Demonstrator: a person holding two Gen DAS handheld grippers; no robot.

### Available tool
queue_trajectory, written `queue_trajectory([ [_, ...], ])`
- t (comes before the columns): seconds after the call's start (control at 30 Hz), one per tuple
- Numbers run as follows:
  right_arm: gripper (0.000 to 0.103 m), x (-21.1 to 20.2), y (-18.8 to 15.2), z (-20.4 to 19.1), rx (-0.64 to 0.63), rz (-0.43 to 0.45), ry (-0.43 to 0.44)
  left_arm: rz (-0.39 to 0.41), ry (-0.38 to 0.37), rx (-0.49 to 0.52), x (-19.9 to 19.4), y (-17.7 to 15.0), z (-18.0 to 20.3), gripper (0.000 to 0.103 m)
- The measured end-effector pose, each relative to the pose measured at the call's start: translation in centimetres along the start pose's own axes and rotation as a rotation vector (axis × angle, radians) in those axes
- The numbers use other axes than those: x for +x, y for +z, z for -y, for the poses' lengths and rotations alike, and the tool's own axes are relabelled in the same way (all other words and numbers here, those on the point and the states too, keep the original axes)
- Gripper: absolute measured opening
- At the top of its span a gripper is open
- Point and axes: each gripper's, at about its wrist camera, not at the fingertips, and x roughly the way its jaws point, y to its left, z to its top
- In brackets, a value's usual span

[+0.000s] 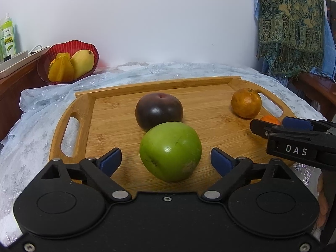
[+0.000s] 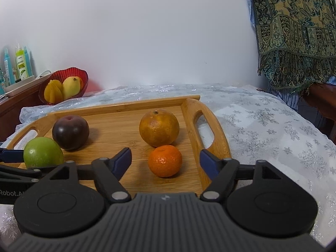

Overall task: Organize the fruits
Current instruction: 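Withdraw both tools from the tray toward the remaining fruits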

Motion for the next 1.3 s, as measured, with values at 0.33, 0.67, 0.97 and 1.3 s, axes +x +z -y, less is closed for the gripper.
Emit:
queue_trajectory([
  [0.33,0.091,-1.7,-0.2,0.3,0.022,0.042,0.066,0.015,0.000,-0.011,-1.2,-0.7,-0.2,0.096],
  [0.67,0.103,-7.4,-2.3,0.3,0.001,0.150,0.133,0.098,-0.027,-0.002,-6.1,-3.0,0.0,0.102],
  [0.97,0.103,-11.7,-4.9,0.4,0.026,0.216,0.106,0.138,-0.025,0.012,-10.4,-5.3,0.6,0.103],
  [1.3,0.103,-13.4,-7.0,-0.3,0.047,0.200,0.089,0.124,0.006,0.032,-13.7,-9.1,0.2,0.103],
])
